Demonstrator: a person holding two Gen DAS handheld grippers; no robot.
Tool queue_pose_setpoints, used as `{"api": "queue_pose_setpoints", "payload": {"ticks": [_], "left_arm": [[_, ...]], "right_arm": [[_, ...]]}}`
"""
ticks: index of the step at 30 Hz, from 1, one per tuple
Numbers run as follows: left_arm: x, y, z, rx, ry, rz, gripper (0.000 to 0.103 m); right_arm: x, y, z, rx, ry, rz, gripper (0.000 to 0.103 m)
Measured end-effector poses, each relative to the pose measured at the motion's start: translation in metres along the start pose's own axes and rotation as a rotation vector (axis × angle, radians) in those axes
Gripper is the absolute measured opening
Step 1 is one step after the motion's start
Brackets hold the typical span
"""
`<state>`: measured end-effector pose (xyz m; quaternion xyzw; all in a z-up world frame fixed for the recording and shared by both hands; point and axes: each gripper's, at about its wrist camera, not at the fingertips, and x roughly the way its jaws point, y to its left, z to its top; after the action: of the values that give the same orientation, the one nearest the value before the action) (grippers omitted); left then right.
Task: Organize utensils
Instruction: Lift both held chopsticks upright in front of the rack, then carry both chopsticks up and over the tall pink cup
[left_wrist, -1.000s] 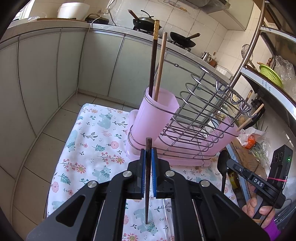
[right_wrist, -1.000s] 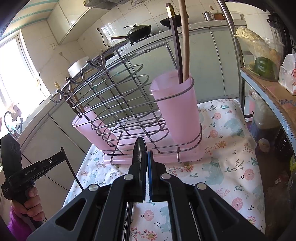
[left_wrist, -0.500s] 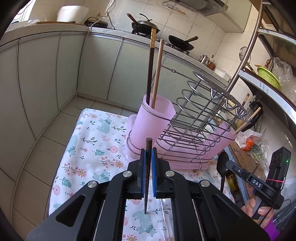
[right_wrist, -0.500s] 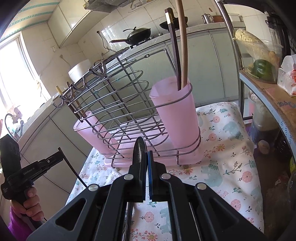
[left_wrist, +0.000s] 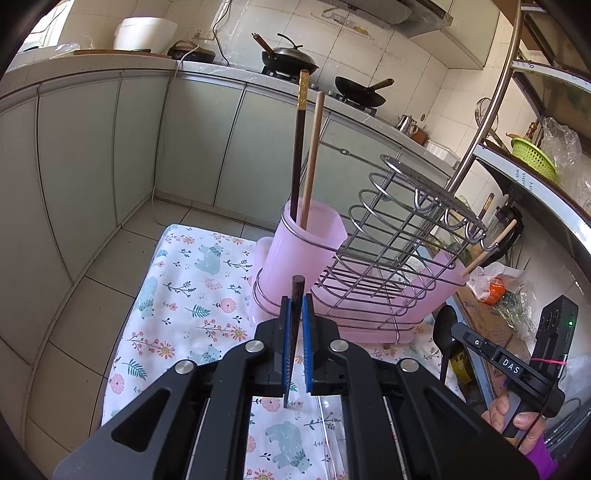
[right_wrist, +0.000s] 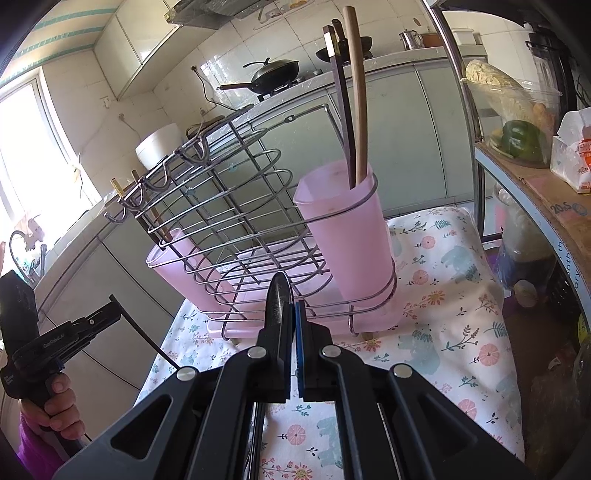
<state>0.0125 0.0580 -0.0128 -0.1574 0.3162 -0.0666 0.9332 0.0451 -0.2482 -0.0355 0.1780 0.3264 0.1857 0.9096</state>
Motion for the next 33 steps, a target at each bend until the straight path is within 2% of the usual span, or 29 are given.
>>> {"api": "queue_pose_setpoints", "payload": {"ticks": [6, 14, 19, 22, 25, 27, 30, 33], "left_arm": [[-0.005, -0.002, 0.006, 0.005, -0.019, -0.003, 0.002], [-0.014, -0.007, 0.014, 0.024, -0.054, -0.017, 0.001], [-0.011, -0.003, 0.013, 0.016, -0.039, -0.006, 0.001], [0.001, 0.014, 0.012, -0.036, 0.016, 0.023, 0.001], [0.026, 0.043, 0.014, -0.146, 0.116, 0.039, 0.004], [0.047, 0.068, 0.017, -0.232, 0.196, 0.070, 0.018], [0.077, 0.101, 0.023, -0.376, 0.293, 0.070, 0.025], [0.100, 0.122, 0.025, -0.471, 0.359, 0.096, 0.026]], "right_arm": [[-0.009, 0.001, 0.008, -0.007, -0.037, -0.002, 0.001], [-0.035, -0.002, 0.033, -0.008, -0.138, -0.007, 0.001], [-0.045, -0.003, 0.041, 0.001, -0.167, -0.002, 0.001], [-0.047, -0.001, 0.042, 0.001, -0.169, 0.001, 0.001], [-0.044, 0.000, 0.041, -0.002, -0.162, 0.007, 0.001], [-0.041, 0.000, 0.041, -0.007, -0.156, 0.010, 0.001], [-0.038, 0.001, 0.040, -0.013, -0.147, 0.011, 0.001], [-0.033, -0.002, 0.038, -0.002, -0.135, 0.017, 0.001]]}}
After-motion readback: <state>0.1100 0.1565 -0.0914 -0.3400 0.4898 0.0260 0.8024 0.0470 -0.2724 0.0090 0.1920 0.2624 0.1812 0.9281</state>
